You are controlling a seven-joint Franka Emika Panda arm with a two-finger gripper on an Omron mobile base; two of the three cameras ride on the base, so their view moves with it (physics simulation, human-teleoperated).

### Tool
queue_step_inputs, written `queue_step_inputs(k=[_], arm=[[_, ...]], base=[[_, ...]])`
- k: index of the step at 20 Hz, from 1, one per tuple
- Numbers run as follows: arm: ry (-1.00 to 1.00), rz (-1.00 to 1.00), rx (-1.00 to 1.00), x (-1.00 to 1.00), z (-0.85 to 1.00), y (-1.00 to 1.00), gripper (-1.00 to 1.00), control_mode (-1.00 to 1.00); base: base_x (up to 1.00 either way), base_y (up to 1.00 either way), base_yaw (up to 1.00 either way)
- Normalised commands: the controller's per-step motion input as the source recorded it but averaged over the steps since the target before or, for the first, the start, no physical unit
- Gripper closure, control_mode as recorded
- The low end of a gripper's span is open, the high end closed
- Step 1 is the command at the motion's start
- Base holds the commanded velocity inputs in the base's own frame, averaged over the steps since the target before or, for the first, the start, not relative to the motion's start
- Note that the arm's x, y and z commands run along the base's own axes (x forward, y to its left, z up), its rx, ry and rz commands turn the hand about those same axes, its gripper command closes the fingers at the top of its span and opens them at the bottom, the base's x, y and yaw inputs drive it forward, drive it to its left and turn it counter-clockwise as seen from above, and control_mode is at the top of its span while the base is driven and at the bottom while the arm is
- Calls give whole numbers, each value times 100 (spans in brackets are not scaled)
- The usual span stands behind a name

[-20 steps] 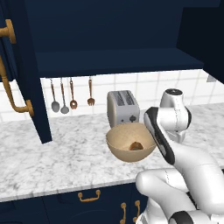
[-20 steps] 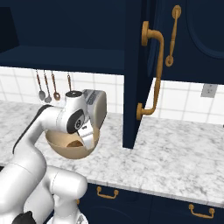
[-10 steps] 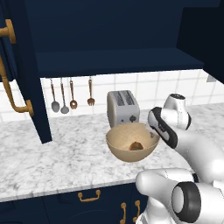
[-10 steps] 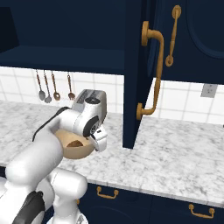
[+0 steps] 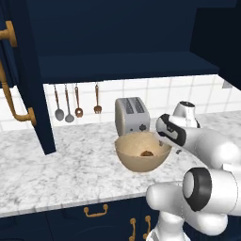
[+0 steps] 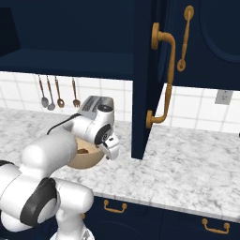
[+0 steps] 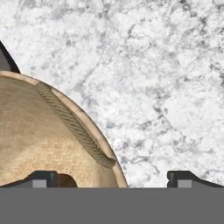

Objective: Open the cabinet, pick up the bread from the cabinet and place it in the basket. Then move the basket to the dining counter.

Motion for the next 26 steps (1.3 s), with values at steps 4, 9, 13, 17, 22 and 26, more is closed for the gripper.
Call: queue_step_inputs(k=[4, 9, 13, 17, 22, 26], arm=[[0, 0, 1, -39, -50, 49, 100, -100], [0, 2, 0, -74, -61, 68, 100, -100], [-8, 11, -9, -85, -21, 33, 100, -100], [-5, 3, -4, -44, 48, 8, 100, -100], [-12, 7, -12, -47, 100, 18, 100, -100], [-22, 5, -2, -54, 99, 3, 100, -100]], base=[[0, 0, 0], [0, 0, 0], [0, 0, 0], [0, 0, 0], [0, 0, 0], [0, 0, 0]])
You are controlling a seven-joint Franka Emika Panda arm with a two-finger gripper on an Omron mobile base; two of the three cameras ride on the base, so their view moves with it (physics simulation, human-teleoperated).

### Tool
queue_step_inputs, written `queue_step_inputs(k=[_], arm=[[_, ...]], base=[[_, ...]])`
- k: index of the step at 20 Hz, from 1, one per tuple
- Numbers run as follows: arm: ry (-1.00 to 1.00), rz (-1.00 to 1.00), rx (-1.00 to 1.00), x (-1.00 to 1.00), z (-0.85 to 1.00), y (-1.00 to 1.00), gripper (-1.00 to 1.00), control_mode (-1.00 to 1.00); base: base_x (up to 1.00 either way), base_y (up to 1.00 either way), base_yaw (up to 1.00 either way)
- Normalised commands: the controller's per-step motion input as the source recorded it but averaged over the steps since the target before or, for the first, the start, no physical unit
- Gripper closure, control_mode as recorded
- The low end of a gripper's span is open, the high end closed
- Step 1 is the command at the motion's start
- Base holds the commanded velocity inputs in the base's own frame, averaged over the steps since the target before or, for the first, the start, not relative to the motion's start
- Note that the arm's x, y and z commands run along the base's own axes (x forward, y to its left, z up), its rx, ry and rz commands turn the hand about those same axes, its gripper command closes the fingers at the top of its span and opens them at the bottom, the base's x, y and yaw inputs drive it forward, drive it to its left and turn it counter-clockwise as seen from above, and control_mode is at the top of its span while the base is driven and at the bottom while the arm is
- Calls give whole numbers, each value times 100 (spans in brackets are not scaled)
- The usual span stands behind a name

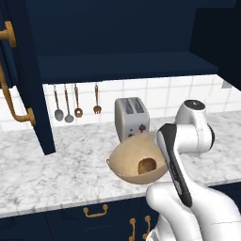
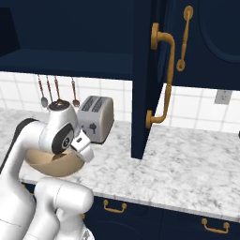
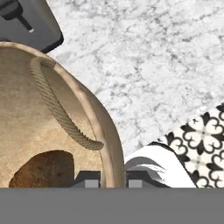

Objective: Open the cabinet, pick up the bread from the cabinet and place it in the basket. Then move the basket to the dining counter.

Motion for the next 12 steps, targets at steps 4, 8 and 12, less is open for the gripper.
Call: queue_step_inputs(k=[4, 8, 12], arm=[[-19, 0, 4, -45, 89, 0, 100, -100], [-9, -1, 17, -53, 78, 17, 100, -100], [-1, -8, 28, -43, 46, 28, 100, -100]], base=[[0, 0, 0], [0, 0, 0], [0, 0, 0]])
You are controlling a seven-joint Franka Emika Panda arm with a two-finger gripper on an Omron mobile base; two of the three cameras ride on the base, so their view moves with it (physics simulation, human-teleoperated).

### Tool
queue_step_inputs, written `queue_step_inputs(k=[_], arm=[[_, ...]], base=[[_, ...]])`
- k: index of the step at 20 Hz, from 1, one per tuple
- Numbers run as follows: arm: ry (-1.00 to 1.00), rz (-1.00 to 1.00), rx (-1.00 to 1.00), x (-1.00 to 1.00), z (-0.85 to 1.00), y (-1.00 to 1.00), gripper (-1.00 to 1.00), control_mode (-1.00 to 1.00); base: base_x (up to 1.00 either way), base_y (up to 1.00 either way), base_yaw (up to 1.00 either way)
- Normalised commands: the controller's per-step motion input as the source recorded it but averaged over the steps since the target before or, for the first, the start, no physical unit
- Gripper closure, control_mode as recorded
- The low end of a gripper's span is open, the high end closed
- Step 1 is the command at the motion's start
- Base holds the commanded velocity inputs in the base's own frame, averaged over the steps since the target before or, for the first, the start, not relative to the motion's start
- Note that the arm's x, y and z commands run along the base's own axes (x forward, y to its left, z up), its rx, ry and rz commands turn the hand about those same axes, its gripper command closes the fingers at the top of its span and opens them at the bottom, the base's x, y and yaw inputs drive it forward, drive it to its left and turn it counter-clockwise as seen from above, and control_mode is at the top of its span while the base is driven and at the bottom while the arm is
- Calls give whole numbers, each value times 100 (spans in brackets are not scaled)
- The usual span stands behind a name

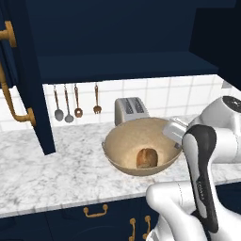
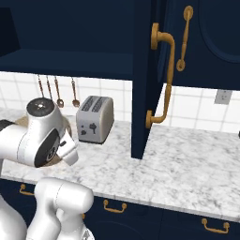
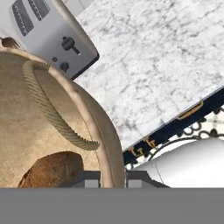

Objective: Open the cabinet, pick up the bread from the cabinet and place it in the basket. Then move the basket to the dining counter.

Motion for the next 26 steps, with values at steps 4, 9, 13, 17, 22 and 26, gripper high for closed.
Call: queue_step_inputs(k=[4, 9, 13, 17, 22, 26], arm=[[0, -11, 16, -22, 13, 30, 100, -100], [-5, -8, 2, -21, 15, 1, 100, -100], [-1, -7, 0, -41, 51, -13, 100, -100], [-4, -3, 0, -59, 48, -8, 100, -100], [-1, 0, 0, -10, 6, 0, 100, 100], [0, 0, 0, 0, 0, 0, 100, 100]], base=[[0, 0, 0], [0, 0, 0], [0, 0, 0], [0, 0, 0], [-36, -7, 0], [-100, 3, 0]])
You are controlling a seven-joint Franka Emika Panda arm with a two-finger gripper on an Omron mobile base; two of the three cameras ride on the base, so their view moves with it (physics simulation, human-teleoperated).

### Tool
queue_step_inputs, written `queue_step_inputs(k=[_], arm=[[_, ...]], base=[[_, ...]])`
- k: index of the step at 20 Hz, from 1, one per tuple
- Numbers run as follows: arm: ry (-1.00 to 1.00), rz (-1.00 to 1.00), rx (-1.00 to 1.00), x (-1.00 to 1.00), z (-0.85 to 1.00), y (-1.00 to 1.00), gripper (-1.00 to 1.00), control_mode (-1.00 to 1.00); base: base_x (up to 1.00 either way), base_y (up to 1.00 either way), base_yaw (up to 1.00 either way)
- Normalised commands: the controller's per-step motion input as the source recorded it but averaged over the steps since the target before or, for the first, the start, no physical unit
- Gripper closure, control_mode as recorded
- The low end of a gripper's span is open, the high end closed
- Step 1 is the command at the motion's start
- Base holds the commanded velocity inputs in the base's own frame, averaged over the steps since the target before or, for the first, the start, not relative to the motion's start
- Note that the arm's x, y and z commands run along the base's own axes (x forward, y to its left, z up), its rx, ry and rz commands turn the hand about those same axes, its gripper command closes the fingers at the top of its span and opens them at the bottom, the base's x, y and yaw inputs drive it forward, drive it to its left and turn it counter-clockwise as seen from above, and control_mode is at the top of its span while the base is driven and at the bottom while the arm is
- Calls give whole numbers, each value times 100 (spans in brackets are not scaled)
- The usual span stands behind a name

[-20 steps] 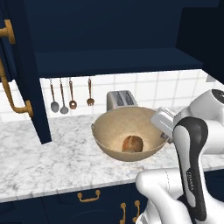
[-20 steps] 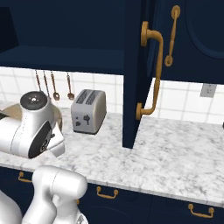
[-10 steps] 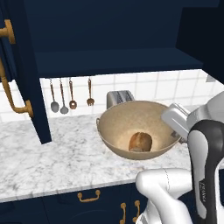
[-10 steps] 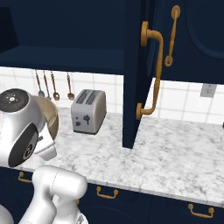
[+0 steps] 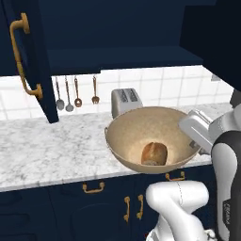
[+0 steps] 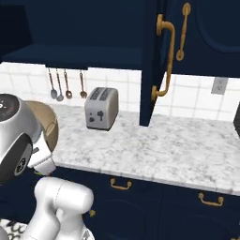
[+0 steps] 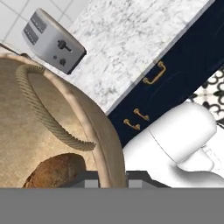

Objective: Open the cabinet, pick up the bread from the cabinet and place it in the basket. Then move the basket to the dining counter.

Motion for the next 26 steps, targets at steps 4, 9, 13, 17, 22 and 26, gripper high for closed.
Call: queue_step_inputs(k=[4, 9, 13, 17, 22, 26], arm=[[0, 0, 0, 0, 0, 0, 100, 100], [0, 0, 0, 0, 0, 0, 100, 100], [0, 0, 0, 0, 0, 0, 100, 100], [0, 0, 0, 0, 0, 0, 100, 100], [0, 0, 0, 0, 0, 0, 100, 100], [0, 0, 0, 0, 0, 0, 100, 100]], base=[[-85, 5, 51], [-6, 0, 98], [0, 0, 100], [0, 0, 100], [0, 0, 100], [0, 0, 100]])
